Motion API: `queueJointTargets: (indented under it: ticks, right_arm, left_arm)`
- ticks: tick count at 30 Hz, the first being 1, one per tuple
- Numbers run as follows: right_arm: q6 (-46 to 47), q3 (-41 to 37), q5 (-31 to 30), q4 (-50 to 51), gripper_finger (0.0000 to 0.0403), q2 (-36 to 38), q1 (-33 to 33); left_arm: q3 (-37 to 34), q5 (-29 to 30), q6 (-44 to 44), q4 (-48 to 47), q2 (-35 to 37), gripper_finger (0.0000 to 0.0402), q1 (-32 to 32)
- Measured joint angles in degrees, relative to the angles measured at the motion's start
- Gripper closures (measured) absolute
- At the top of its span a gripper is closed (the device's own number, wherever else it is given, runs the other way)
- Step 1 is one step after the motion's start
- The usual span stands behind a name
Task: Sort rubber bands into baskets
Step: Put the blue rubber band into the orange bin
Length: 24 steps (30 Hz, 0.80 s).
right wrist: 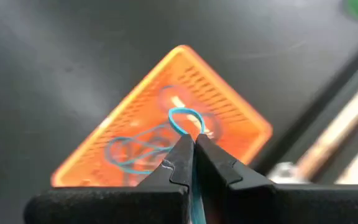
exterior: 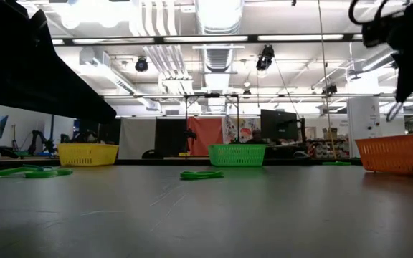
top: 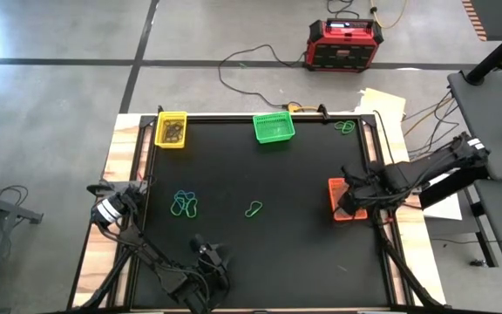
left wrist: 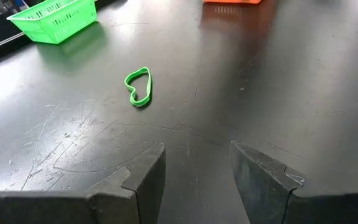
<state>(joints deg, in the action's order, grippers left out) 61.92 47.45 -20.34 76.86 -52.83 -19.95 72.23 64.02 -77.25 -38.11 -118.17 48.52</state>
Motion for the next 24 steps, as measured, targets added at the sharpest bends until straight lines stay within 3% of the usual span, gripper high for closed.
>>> queueJointTargets:
  ticks: [10, 17, 24]
  right_arm:
    - [6.0, -13.2, 2.3, -11.1, 0.0394, -3.5, 4.2]
    - [2.2, -15.2, 2.8, -17.3, 0.0394, -7.3, 10.2]
    - [-1.9, -15.5, 3.5, -19.5, 0.0394, -10.8, 12.1]
  left_arm:
    - [0.0, 0.1, 0.1, 0.6, 0.0, 0.0237, -0.6]
    - [-0.1, 0.9, 0.6, 0.5, 0.0, 0.0237, -1.1]
    - [-0.1, 1.6, 0.6, 0.5, 0.0, 0.0237, -1.1]
